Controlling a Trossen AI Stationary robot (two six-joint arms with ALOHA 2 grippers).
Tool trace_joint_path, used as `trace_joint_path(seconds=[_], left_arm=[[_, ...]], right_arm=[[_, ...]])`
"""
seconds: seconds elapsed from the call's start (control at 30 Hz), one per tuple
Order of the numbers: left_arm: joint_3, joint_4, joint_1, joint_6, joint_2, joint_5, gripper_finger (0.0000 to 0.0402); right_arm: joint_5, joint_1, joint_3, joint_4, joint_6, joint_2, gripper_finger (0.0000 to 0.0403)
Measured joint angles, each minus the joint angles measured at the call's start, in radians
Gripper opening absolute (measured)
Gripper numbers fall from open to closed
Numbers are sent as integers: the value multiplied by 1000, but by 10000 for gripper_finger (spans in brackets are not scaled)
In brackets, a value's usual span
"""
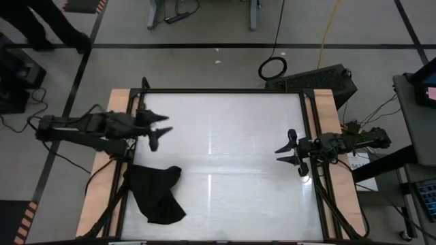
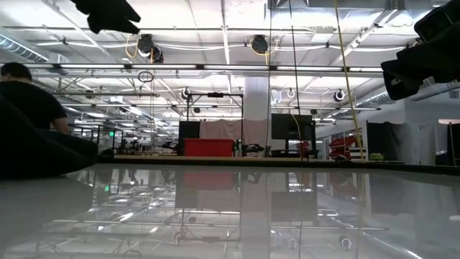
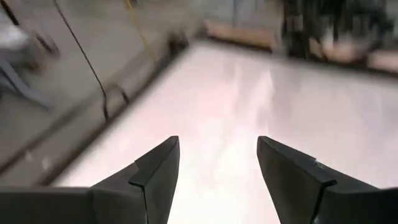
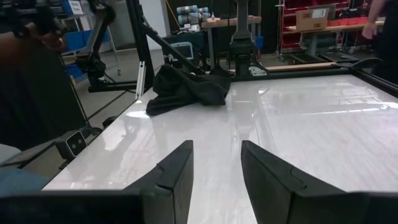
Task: Roll towel into tight, uniform cylinder
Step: Roll the black towel
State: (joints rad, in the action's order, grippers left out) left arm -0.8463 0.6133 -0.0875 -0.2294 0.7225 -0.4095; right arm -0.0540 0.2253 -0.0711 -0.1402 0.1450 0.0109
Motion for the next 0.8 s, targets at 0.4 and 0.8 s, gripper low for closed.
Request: trace_joint_path(seconds=[0.4,0.8], left_arm=[[-111,288,-35,-219,357,400,222],[-111,286,-183,-251,695,461,222]], right_arm=[[0,0,0,0,0,0,125],[0,0,0,0,0,0,125]])
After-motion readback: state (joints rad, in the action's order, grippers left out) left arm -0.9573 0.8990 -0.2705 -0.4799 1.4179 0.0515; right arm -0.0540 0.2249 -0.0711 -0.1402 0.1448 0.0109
